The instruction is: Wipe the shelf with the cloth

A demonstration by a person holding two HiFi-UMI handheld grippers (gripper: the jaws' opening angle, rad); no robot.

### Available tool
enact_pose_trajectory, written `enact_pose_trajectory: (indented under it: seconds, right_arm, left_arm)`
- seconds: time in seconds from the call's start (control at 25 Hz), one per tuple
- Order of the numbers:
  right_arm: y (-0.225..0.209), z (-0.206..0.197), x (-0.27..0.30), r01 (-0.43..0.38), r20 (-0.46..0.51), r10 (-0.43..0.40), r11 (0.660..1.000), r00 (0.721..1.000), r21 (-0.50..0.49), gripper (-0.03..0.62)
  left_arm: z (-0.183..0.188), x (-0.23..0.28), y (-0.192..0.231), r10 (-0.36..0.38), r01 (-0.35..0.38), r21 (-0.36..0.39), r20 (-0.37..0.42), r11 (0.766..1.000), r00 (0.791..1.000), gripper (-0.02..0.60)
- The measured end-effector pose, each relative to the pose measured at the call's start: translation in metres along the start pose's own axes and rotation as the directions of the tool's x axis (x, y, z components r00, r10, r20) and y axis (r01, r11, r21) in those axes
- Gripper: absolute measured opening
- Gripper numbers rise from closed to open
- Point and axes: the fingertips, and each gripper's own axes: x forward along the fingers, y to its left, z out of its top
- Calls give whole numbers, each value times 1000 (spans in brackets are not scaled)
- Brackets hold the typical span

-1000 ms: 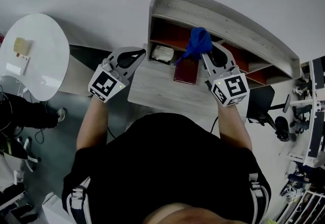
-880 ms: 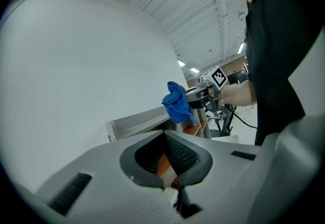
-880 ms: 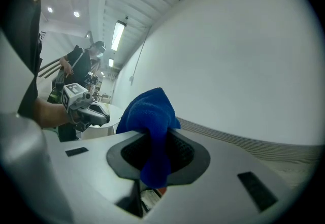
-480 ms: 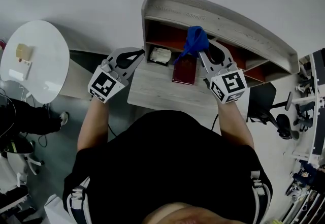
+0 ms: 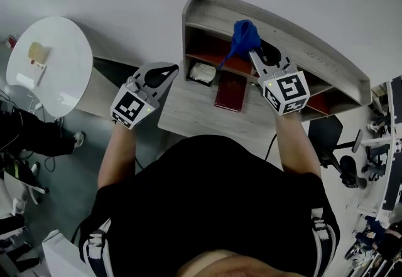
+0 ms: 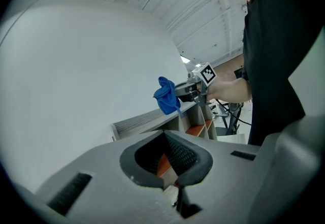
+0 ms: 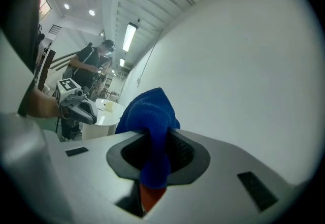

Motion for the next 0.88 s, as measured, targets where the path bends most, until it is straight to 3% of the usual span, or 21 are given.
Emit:
enact_pose_trajectory:
  seconds: [0.12, 0.4, 0.64, 0.88]
  right_arm:
    - [-10, 16, 19, -32, 2, 33, 998, 999, -56, 75]
    - [-28, 23, 84, -117, -33, 115, 991, 993, -67, 75]
    - [-28, 0, 134, -199, -221, 155, 960, 963, -195, 77]
    - [-6, -31, 165, -302, -386, 156, 886, 909, -353, 80]
  left_arm:
    - [-1, -11, 1, 30, -30, 1, -10, 1000, 1000, 14]
    - [-6, -43, 3, 102, -103, -21, -48, 994, 994, 14]
    - [-11, -56, 3, 124, -126, -31, -65, 992, 990, 14]
    - [-9, -52, -6, 96, -98, -23, -65, 995, 993, 14]
